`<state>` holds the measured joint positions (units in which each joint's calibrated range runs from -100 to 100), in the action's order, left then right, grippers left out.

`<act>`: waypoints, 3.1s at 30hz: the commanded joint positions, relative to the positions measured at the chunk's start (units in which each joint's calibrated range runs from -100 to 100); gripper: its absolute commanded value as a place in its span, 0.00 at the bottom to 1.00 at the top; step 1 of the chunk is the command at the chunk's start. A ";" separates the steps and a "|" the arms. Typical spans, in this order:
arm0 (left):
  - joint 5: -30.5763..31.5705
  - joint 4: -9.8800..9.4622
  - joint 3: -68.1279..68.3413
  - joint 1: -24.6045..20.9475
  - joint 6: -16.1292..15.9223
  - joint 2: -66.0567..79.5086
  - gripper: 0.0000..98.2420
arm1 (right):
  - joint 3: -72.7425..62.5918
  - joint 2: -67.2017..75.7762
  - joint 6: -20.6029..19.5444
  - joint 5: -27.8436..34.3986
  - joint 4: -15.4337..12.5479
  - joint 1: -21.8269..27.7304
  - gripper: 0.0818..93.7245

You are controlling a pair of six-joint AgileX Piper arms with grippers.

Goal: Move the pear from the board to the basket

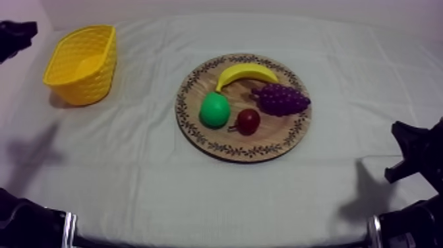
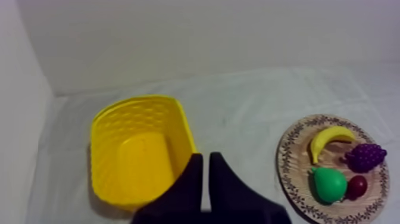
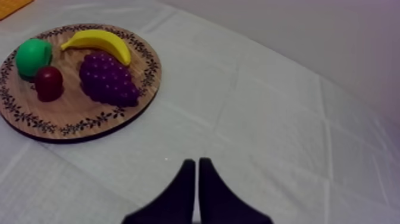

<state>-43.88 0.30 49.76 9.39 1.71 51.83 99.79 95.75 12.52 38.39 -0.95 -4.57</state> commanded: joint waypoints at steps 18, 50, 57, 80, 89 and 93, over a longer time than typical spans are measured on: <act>-7.24 -6.33 -21.98 15.13 8.00 -29.23 0.05 | -0.01 0.01 0.01 0.00 0.00 -0.02 0.00; -25.42 -4.89 -42.32 24.75 20.80 -52.52 0.68 | -0.01 0.01 0.01 0.00 0.00 -0.02 0.00; -27.81 -1.70 -47.01 22.57 18.38 -60.87 0.89 | -0.01 0.01 0.01 0.00 0.00 -0.02 0.00; -26.28 1.66 -53.53 22.26 15.83 -86.25 0.97 | -0.01 0.01 0.01 0.00 0.00 -0.02 0.00; -25.55 2.42 -52.68 22.09 15.25 -90.37 0.97 | -0.01 0.01 0.01 0.00 0.00 -0.02 0.00; -27.07 2.99 -53.73 22.00 14.60 -91.77 0.95 | -0.01 0.01 0.01 0.00 0.00 -0.02 0.00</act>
<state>-70.22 3.18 -3.48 31.36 16.40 -39.61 99.79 95.75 12.52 38.39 -0.95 -4.57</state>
